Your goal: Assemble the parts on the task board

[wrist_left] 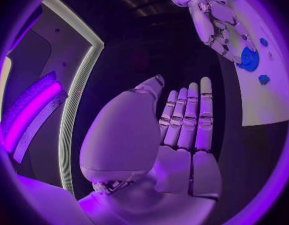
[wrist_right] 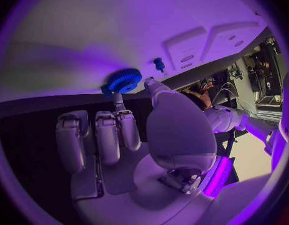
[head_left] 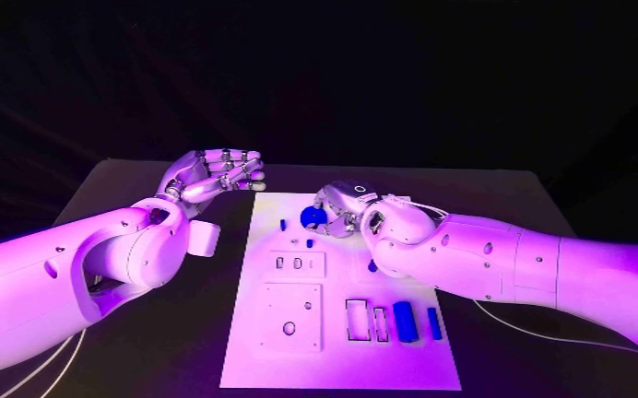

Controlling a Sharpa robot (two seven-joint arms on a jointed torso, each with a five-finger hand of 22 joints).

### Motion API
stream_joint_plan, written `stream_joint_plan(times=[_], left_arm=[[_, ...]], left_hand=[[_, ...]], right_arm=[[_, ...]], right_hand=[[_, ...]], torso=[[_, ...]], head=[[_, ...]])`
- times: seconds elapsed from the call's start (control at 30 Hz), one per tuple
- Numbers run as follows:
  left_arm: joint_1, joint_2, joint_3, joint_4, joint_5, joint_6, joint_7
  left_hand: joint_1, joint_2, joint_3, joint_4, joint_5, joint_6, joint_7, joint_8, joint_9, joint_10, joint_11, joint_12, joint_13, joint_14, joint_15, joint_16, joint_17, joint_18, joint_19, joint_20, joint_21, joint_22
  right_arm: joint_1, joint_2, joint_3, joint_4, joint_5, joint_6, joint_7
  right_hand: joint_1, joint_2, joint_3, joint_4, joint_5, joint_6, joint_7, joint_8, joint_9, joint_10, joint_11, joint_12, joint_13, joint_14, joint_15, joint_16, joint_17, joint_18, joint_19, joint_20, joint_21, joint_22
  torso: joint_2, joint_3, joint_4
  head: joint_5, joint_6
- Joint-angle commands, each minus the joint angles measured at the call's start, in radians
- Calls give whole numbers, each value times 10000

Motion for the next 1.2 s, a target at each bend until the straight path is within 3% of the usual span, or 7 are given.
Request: stream_joint_plan(times=[0.03,0.47,0.7,0.9,1.0,1.1,1.2], left_arm=[[19,8,7,20,10,180,17],[19,-19,7,31,0,156,0],[19,-45,7,38,-13,146,-1],[19,-87,6,14,-17,130,7],[19,-93,6,-4,-17,127,9],[18,-85,5,-18,-18,130,10],[18,-66,4,-29,-18,144,8]], left_hand=[[-2,21,11,-51,-42,-78,78,-54,14,-12,26,-68,-5,-87,-14,-54,15,53,-67,-23,59,17],[-3,20,14,-58,-42,-87,83,-60,13,-23,31,-72,-7,-102,-9,-65,21,50,-88,-21,69,24],[-5,20,16,-64,-42,-95,89,-66,13,-34,36,-76,-9,-113,-4,-74,27,48,-106,-19,79,32],[-5,20,16,-64,-42,-95,89,-66,13,-34,36,-76,-9,-113,-4,-74,27,48,-106,-19,79,32],[-5,20,16,-64,-42,-95,89,-66,13,-34,36,-76,-9,-113,-4,-74,27,48,-106,-19,79,32],[-5,20,16,-64,-42,-95,89,-66,13,-34,36,-76,-9,-113,-4,-74,27,48,-106,-19,79,32],[-5,20,16,-64,-42,-95,89,-66,13,-34,36,-76,-9,-113,-4,-74,27,48,-106,-19,79,32]], right_arm=[[-23,-4,-23,-16,223,534,249],[-22,-207,-31,32,286,728,216],[-10,-598,-34,399,296,469,191],[133,-1413,-18,1090,572,-436,418],[274,-1887,0,1428,1062,-852,807],[451,-2427,14,1772,1855,-936,1277],[609,-3001,19,2077,2535,-616,1626]], right_hand=[[-77,12,-42,-9,31,56,-10,0,11,216,36,34,1744,960,69,35,2241,-143,1047,86,43,2635],[-99,75,12,-21,75,98,-21,15,12,239,25,55,1767,963,62,40,2256,-143,1047,81,43,2635],[-118,97,32,-17,85,115,-26,21,12,250,21,65,1779,963,59,40,2256,-143,1047,79,43,2635],[-61,85,100,-54,83,165,-45,40,12,253,3,65,1780,957,45,32,2226,-143,1047,69,43,2635],[86,31,192,-87,75,159,-49,24,-4,238,-4,47,1763,949,35,23,2191,-143,1047,58,43,2635],[578,-107,437,-187,-63,134,-37,-24,-47,221,1,25,1749,947,35,20,2184,-143,1047,51,43,2635],[926,-204,589,-320,-89,181,-43,-20,-60,257,-6,57,1788,959,30,35,2239,-143,1047,48,43,2635]], torso=[[-1,0,-8],[9,0,-7],[5,7,-18],[-6,29,-75],[-13,41,-96],[-26,71,-145],[-38,93,-172]], head=[[3,1],[-31,12],[-21,3],[9,40],[-45,90],[-54,115],[-64,119]])
